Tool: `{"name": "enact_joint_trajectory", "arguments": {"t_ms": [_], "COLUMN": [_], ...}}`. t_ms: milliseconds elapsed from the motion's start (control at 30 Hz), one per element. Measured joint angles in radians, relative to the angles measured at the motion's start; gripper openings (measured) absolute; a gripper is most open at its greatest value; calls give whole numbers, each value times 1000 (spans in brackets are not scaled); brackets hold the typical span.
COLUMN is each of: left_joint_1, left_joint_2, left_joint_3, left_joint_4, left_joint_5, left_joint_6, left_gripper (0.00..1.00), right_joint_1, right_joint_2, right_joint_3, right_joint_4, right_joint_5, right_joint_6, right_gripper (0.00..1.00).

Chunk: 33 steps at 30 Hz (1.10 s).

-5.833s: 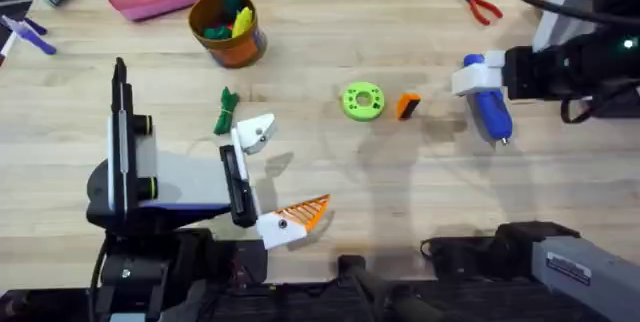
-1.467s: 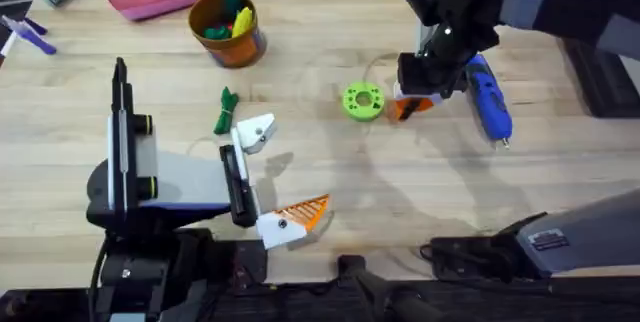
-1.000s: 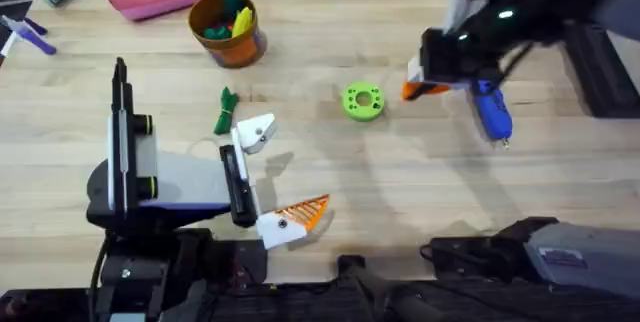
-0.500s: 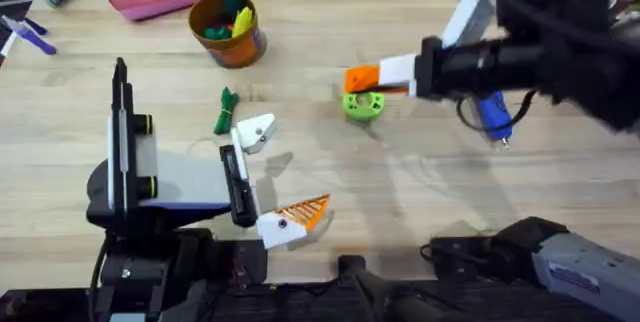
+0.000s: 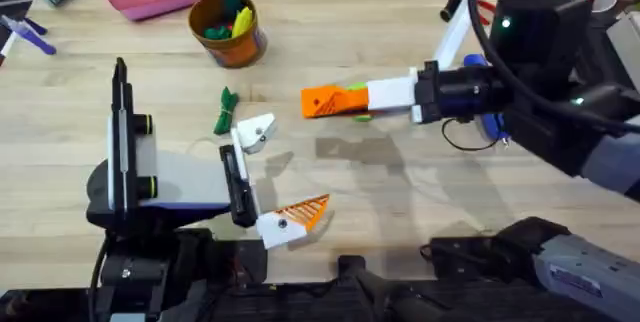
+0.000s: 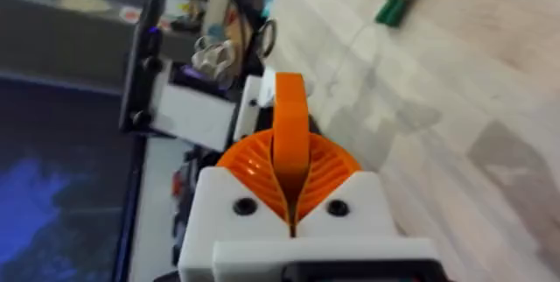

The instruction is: Pick up the gripper from the table and insert it into the empty holder that is missing its gripper. Then pick up a screw, insert it into the mounting hole, and use the screwdriver to tighten it. Finally, clean up the table by picking up the vegetable and placing it into the bucket.

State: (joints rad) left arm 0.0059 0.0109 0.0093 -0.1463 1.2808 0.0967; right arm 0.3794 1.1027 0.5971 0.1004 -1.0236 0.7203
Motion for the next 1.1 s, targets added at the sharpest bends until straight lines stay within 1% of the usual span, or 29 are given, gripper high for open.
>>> {"name": "enact_joint_trajectory", "arguments": {"t_ms": [133, 333, 433, 633, 933, 1100], "left_joint_1": [0, 0, 0, 0, 0, 0], "left_joint_2": [0, 0, 0, 0, 0, 0], "left_joint_3": [0, 0, 0, 0, 0, 0], "left_joint_4": [0, 0, 0, 0, 0, 0], "left_joint_5": [-1, -2, -2, -2, -2, -2], "left_joint_6": [0, 0, 0, 0, 0, 0], "left_gripper": [986, 985, 985, 985, 985, 985], "right_joint_1": [0, 0, 0, 0, 0, 0], "right_joint_2": [0, 4, 18, 81, 265, 360], "right_joint_3": [-51, -130, -149, -151, -151, -151], "right_joint_4": [107, 128, 183, 407, 777, 947], "right_joint_5": [-95, -169, -204, -251, -331, -374], "right_joint_6": [67, 132, 149, 237, 428, 539], "right_gripper": [10, 10, 10, 10, 10, 10]}}
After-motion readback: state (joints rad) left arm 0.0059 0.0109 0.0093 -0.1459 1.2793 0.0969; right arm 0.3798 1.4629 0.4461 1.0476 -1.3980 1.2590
